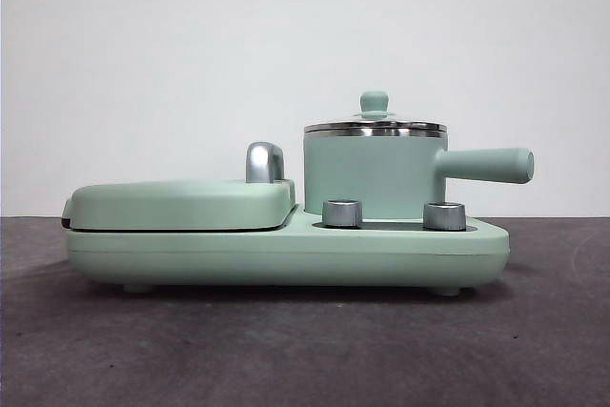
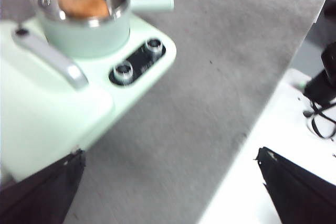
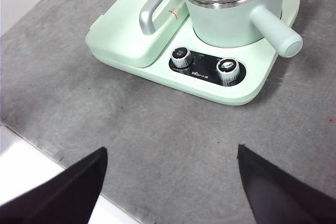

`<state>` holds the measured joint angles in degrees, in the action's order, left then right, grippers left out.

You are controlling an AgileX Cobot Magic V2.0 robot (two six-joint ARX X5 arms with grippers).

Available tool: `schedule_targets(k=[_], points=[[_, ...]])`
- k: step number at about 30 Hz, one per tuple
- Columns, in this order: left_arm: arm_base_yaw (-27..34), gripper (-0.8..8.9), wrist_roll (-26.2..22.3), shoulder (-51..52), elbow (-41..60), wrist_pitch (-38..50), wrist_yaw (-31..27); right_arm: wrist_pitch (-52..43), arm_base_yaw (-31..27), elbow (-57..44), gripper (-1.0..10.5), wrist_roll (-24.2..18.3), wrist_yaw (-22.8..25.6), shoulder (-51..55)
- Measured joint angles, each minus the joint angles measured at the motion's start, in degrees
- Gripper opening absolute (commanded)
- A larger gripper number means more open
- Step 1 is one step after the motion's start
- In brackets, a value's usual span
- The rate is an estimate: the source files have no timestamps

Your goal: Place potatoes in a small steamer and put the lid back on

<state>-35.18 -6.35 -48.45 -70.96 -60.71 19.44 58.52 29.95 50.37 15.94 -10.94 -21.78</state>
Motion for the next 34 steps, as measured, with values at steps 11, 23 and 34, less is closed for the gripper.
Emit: schedule_targets(k=[11,23,34], points=[[0.0,2.82,8.9,16.7,18.6,5.2,0.0,-0.1,0.0,0.0,3.9,0.0,0.0,0.0],[0.0,0.16,10.4,18.0,18.6,6.3,0.0,-0.5,0.0,0.0,0.1,-0.9,0.4,0.0],[0.0,0.16,10.4,18.0,18.6,6.4,0.0,-1.4,0.0,0.0,0.1,-0.9,0.4,0.0]])
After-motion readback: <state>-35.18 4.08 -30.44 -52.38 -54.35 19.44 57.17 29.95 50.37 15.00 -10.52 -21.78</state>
